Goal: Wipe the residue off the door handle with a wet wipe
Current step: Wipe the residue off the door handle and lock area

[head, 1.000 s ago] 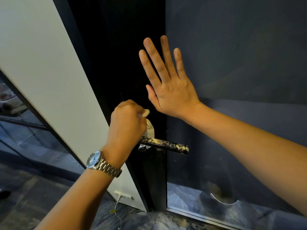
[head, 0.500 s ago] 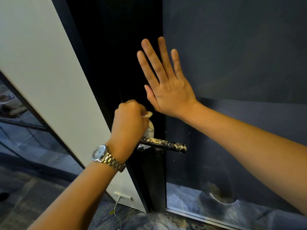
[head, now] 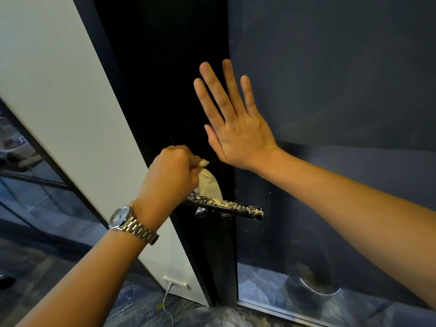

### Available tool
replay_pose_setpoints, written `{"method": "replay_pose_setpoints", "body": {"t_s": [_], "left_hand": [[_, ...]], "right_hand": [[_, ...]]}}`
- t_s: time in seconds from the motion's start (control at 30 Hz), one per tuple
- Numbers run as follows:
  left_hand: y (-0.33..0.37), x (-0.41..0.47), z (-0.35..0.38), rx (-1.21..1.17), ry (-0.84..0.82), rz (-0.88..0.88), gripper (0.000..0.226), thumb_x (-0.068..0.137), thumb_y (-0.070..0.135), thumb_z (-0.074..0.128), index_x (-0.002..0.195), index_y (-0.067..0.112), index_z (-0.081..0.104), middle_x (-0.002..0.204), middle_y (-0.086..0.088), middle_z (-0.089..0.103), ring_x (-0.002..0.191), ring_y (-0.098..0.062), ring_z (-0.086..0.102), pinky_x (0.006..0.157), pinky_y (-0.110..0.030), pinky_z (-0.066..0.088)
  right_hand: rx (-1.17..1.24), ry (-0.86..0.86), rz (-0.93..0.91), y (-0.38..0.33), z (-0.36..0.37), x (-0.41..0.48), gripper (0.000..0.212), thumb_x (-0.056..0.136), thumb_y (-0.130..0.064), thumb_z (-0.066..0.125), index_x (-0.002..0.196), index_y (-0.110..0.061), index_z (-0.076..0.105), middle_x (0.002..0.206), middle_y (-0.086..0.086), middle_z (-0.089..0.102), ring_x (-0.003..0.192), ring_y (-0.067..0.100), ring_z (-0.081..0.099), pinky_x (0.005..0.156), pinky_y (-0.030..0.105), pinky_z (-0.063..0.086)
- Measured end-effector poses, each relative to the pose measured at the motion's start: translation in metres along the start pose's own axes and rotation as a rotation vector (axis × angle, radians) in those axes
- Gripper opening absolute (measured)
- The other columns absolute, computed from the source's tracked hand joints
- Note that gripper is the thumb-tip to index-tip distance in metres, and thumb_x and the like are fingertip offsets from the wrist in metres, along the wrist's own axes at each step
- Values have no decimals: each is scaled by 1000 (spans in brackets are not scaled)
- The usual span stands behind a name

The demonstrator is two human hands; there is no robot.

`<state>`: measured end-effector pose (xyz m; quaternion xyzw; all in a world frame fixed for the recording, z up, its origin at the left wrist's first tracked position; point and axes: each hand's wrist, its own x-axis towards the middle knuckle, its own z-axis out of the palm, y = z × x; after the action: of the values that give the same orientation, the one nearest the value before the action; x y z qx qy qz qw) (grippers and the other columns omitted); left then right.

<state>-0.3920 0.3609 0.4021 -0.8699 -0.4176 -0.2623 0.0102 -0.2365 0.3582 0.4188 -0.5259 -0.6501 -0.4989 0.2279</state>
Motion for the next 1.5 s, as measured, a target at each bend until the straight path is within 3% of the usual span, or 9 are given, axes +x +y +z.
{"method": "replay_pose_setpoints", "body": {"t_s": [0.13, 0.33, 0.5, 0.67, 0.83, 1.0, 1.2, 1.37, 1.5], "left_hand": [[6, 2, 5, 85, -78, 40, 23, 87, 18, 55, 104, 14, 70, 99, -5, 62, 98, -22, 52, 80, -37, 51], [2, 4, 0, 91, -25, 8, 22, 86, 12, 55, 99, 6, 71, 99, -8, 59, 98, -23, 52, 80, -33, 49], [3, -1, 5, 123, -124, 121, 26, 89, 12, 50, 108, 12, 67, 105, -8, 55, 102, -22, 49, 81, -29, 46], [-11, 4, 0, -29, 84, -26, 17, 79, 1, 63, 91, 7, 74, 93, -10, 68, 87, -24, 62, 78, -22, 43], [6, 8, -8, -230, 325, -73, 8, 77, 12, 71, 83, 9, 73, 76, 2, 62, 65, -5, 52, 63, -5, 41], [5, -1, 10, -130, 181, 53, 8, 75, 9, 72, 82, 5, 72, 79, -10, 67, 73, -8, 53, 69, -9, 38], [3, 12, -12, -207, 321, 15, 6, 75, 11, 72, 80, 8, 73, 79, 2, 60, 74, -7, 53, 68, -3, 40], [2, 8, 5, -78, 138, 165, 7, 70, 4, 72, 77, 5, 73, 81, -12, 68, 76, -21, 63, 71, -19, 45], [-20, 2, -2, -220, 139, -79, 14, 78, 16, 69, 89, 9, 73, 86, -6, 70, 75, -8, 56, 68, -3, 37]], "right_hand": [[5, -2, -3, 0, 0, 0, 59, 93, -30, 36, 145, -5, 24, 150, 17, 31, 137, 42, 26, 115, 50, 12], [-31, 5, -4, 0, 0, 0, 59, 93, -33, 37, 145, -6, 26, 149, 15, 33, 137, 41, 29, 112, 50, 18], [-22, 8, -2, 0, -1, -1, 60, 92, -32, 38, 145, -5, 25, 149, 16, 33, 137, 41, 29, 112, 50, 19], [-7, 20, -17, 2, 0, -1, 59, 93, -31, 38, 144, -5, 25, 149, 16, 33, 137, 41, 29, 113, 49, 19], [90, 67, -3, 3, -2, -2, 57, 88, -14, 45, 142, -3, 33, 147, 17, 36, 137, 39, 30, 113, 46, 20], [159, 104, -21, 8, -7, -3, 54, 87, -5, 46, 140, -4, 38, 146, 15, 40, 136, 36, 33, 113, 41, 23], [90, 95, -51, 10, -5, -7, 55, 88, -9, 44, 142, -5, 35, 147, 12, 38, 137, 34, 33, 113, 41, 23], [70, 59, -45, 8, -4, -8, 58, 88, -15, 41, 144, -6, 29, 149, 12, 34, 138, 35, 30, 113, 44, 23], [67, 48, -42, 7, -3, -8, 58, 88, -15, 39, 145, -6, 27, 150, 13, 34, 138, 36, 29, 114, 44, 21]]}}
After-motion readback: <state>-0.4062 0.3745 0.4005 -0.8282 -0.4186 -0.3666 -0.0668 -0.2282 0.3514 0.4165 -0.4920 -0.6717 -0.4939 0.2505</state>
